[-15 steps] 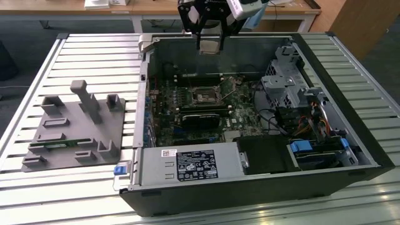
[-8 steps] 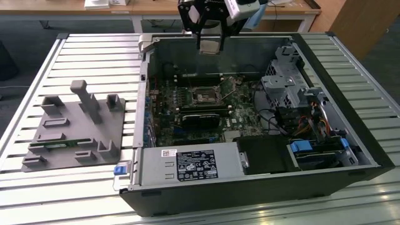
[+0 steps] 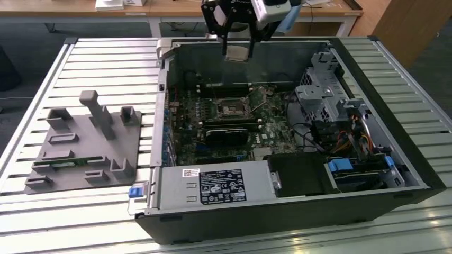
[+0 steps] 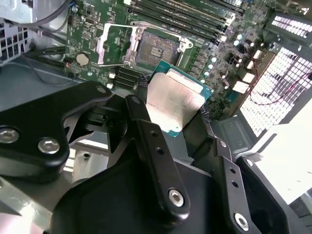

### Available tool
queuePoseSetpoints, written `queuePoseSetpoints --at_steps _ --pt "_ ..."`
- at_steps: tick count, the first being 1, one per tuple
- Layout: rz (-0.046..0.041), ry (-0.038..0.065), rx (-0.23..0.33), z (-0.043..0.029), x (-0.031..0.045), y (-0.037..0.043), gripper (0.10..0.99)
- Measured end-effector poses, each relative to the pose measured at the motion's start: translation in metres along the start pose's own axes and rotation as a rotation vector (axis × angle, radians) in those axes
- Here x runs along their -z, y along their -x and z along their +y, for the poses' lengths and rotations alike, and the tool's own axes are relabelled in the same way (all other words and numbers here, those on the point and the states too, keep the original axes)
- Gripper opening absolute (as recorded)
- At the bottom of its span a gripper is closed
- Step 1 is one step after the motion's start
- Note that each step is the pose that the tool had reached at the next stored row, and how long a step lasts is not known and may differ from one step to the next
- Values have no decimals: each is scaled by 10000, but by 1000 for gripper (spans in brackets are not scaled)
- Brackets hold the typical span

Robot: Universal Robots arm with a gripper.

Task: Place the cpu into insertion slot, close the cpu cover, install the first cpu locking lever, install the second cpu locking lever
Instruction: 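Place the cpu into insertion slot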

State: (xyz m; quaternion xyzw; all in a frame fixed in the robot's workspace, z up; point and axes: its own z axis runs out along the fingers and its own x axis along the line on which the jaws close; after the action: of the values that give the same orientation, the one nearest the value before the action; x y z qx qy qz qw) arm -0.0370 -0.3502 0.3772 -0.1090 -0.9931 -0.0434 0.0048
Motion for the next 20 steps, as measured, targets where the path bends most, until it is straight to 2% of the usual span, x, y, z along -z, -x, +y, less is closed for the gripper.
queuePoseSetpoints --at_steps 6,20 --pt "-64 0 -717 0 -1 0 541" --pt "-260 18 -2945 -1 -10 0 541"
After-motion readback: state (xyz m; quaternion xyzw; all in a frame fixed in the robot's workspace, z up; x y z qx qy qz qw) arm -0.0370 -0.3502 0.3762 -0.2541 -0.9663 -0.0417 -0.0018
